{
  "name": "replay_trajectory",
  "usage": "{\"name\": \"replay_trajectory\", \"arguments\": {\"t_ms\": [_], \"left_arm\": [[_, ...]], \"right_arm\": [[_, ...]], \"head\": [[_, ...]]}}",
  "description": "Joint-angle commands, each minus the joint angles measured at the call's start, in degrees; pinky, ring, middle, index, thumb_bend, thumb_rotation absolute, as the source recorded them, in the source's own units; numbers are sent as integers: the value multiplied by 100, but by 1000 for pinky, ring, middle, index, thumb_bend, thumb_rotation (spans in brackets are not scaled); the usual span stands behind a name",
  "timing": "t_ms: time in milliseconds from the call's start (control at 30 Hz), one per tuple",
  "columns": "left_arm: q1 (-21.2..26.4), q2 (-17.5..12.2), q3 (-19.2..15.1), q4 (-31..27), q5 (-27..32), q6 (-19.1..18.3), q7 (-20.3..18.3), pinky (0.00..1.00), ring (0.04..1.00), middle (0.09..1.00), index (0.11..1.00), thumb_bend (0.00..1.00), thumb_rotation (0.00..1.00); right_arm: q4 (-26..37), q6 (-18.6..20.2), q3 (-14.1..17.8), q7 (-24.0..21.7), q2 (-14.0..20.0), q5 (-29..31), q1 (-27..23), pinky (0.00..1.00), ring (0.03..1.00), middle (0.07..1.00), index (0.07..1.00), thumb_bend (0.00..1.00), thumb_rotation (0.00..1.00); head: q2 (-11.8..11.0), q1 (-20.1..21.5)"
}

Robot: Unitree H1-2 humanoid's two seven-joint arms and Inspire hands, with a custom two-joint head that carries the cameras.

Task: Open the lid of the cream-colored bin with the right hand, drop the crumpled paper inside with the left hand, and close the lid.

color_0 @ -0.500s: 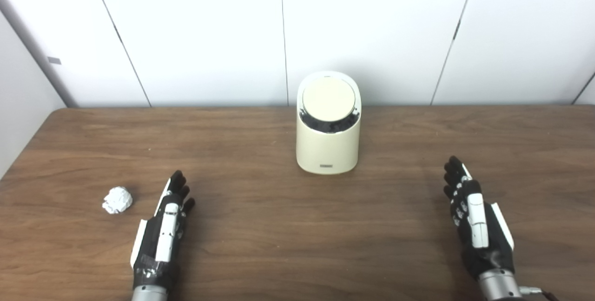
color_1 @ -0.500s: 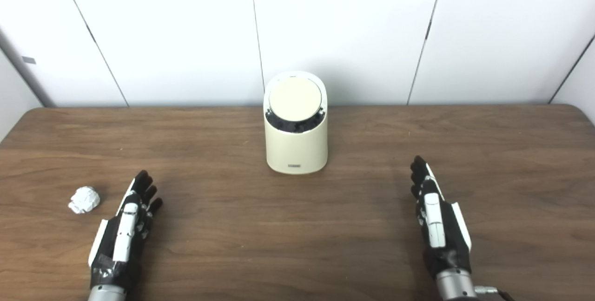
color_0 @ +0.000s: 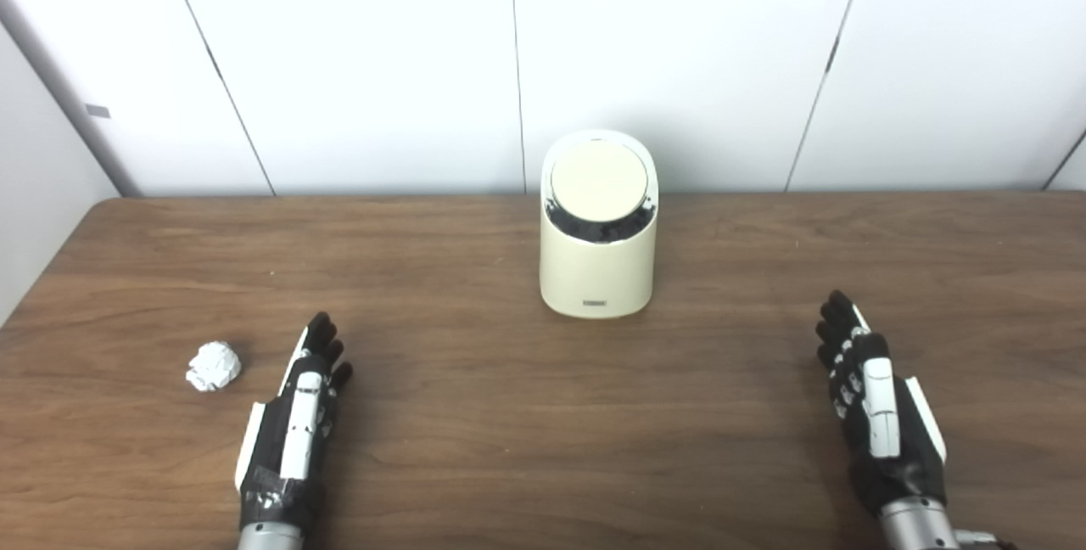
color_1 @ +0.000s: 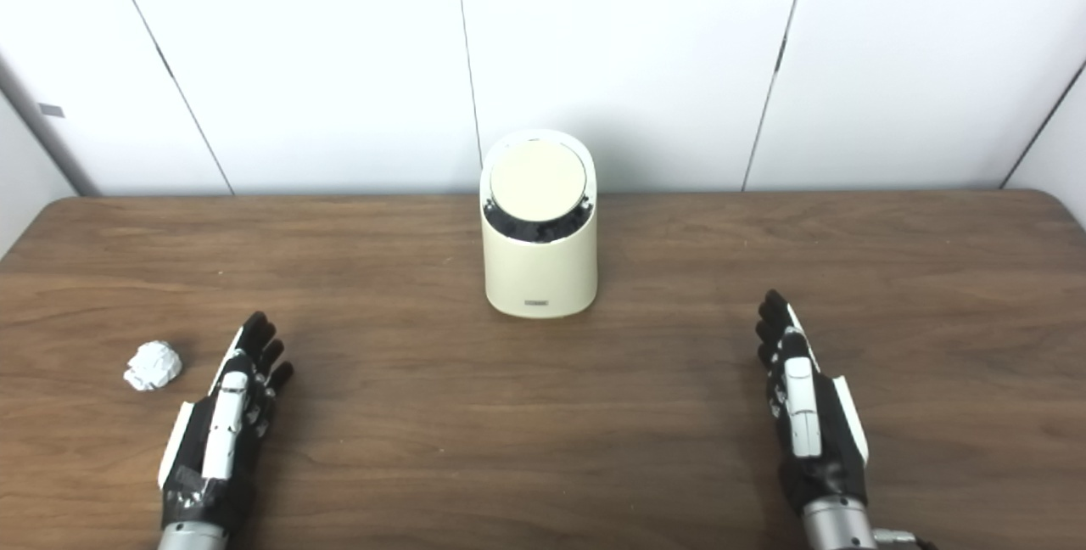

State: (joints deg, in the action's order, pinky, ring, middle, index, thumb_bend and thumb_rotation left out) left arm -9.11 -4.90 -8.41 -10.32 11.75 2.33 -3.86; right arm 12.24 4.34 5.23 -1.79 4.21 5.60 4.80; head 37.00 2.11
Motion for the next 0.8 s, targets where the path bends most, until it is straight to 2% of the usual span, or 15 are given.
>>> {"name": "replay_trajectory", "arguments": {"t_ms": [0,767], "left_arm": [[27,-54,7,-97,1,135,-41,1000,1000,1000,1000,334,880],[-33,-53,64,-218,-86,-29,28,1000,1000,1000,1000,365,859]], "right_arm": [[207,-87,15,-10,20,41,-65,1000,979,970,947,623,1000],[285,66,29,-10,54,67,-14,1000,976,966,949,597,1000]], "head": [[8,-10],[1,-84]]}}
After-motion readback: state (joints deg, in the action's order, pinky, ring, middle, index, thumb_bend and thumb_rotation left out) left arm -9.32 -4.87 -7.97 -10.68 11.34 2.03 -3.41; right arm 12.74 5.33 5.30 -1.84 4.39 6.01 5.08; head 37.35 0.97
